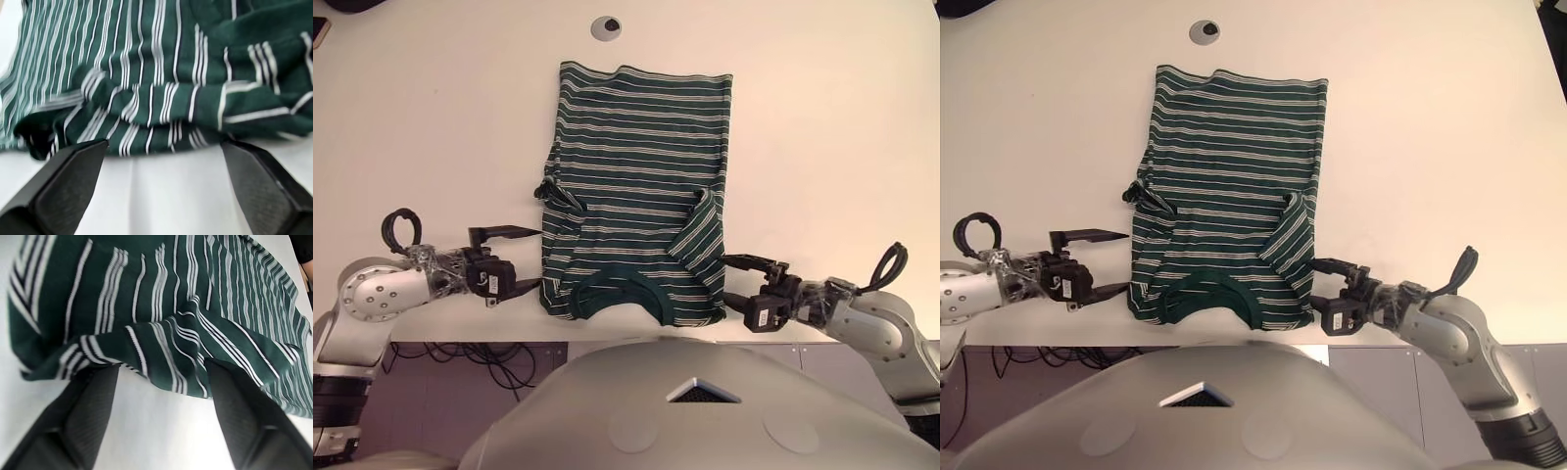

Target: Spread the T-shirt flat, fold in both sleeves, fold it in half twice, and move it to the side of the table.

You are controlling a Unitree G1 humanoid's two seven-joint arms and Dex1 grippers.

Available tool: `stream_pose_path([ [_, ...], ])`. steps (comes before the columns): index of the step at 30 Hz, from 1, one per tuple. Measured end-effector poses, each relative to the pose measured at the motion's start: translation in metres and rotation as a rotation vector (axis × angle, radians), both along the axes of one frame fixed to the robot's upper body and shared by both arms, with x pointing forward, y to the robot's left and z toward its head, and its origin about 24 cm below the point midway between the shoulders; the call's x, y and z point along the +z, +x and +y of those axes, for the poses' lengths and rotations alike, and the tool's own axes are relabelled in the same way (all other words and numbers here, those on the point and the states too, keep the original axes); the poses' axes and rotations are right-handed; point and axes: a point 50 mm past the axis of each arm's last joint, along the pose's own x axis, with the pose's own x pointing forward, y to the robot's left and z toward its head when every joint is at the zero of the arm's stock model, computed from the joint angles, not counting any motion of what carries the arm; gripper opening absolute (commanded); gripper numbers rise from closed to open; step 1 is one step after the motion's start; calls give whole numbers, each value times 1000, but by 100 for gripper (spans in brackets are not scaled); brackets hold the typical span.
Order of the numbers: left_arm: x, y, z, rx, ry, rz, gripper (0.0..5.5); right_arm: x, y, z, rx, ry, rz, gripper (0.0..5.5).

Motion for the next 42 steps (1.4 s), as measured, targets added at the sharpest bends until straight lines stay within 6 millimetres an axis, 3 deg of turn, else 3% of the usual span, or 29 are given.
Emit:
stream_pose_path([
  [14,-8,9,-36,-305,12,-20,146,-8,3,5,122,-34,14,2],
  [21,-14,12,-41,-304,-10,128,13,-10,7,2,76,-12,55,0],
  [25,-12,8,-38,-275,-10,270,3,-7,4,-2,16,19,170,0],
  [30,-5,-24,-16,-240,45,658,3,4,-15,-13,-4,36,412,0],
  [33,1,-38,-15,-211,-15,814,2,15,-21,-10,-14,124,516,0],
  [39,26,-30,-21,-159,-175,781,2,29,-19,-6,-45,249,588,0],
  [42,26,-16,-21,-47,-244,663,2,43,11,0,-151,425,476,0],
])
